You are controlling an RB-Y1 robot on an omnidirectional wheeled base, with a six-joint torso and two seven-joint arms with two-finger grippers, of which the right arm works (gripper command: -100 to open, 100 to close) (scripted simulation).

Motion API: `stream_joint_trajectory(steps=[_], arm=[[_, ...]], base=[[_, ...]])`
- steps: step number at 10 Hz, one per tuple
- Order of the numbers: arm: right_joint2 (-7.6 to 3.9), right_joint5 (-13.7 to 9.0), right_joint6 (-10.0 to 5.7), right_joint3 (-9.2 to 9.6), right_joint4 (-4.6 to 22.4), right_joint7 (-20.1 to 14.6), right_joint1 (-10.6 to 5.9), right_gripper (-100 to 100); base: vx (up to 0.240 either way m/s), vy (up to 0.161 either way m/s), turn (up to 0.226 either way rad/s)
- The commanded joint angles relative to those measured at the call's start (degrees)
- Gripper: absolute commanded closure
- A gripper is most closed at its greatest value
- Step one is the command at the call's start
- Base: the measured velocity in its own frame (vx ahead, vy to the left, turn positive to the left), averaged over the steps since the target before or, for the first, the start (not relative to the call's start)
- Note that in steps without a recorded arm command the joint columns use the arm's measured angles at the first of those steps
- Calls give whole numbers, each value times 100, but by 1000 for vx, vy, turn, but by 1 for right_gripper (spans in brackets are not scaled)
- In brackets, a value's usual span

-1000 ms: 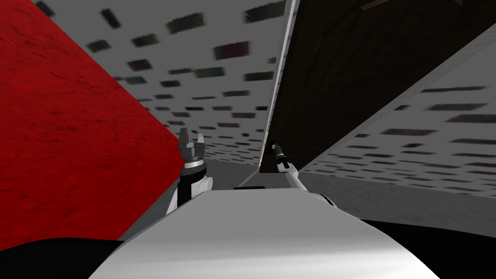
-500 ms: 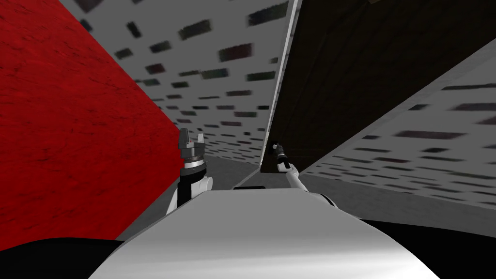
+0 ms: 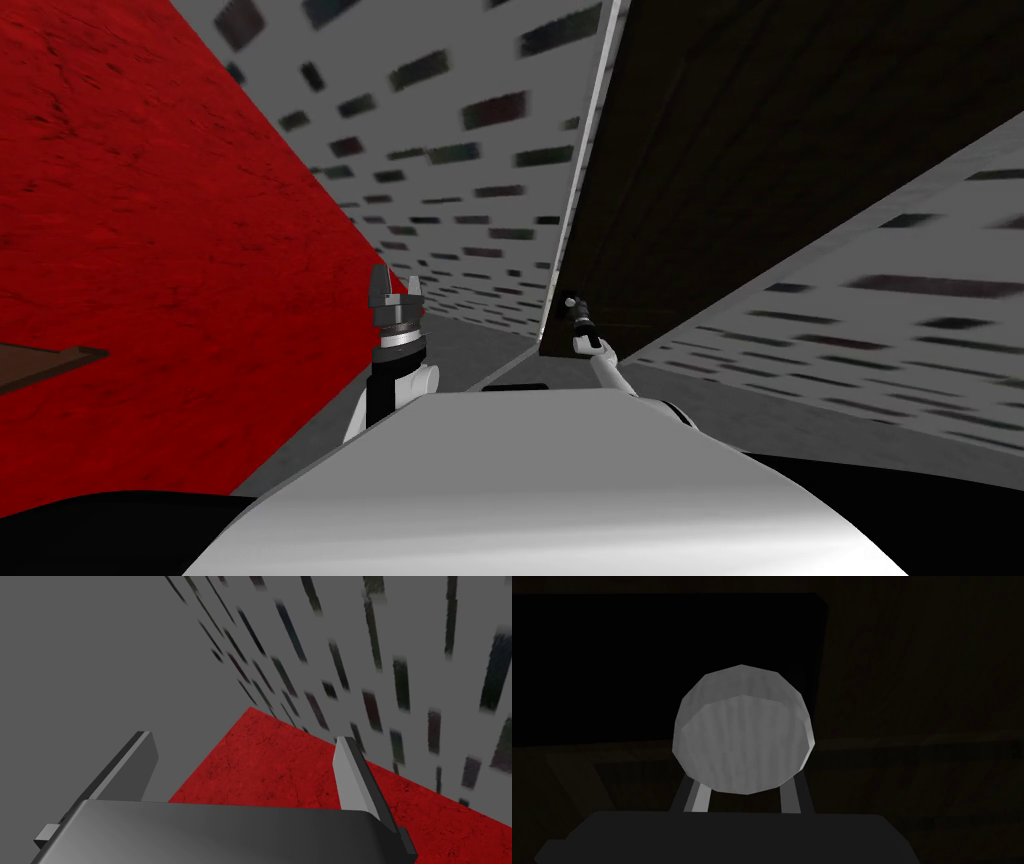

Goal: Pull the door open

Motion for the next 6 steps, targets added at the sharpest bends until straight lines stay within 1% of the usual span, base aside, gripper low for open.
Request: stream_joint_trajectory(steps=[1, 3, 4, 6], arm=[[11, -271, -48, 26, -10, -286, -55, 100], [-5, -632, -19, 18, 9, -620, -65, 100], [-5, -636, -19, 18, 9, -667, -65, 100], [-21, -990, 8, 10, 27, -1014, -74, 100]], base=[[-78, -37, 155], [-95, -59, 179], [-64, -45, 68], [-54, -36, 132]])
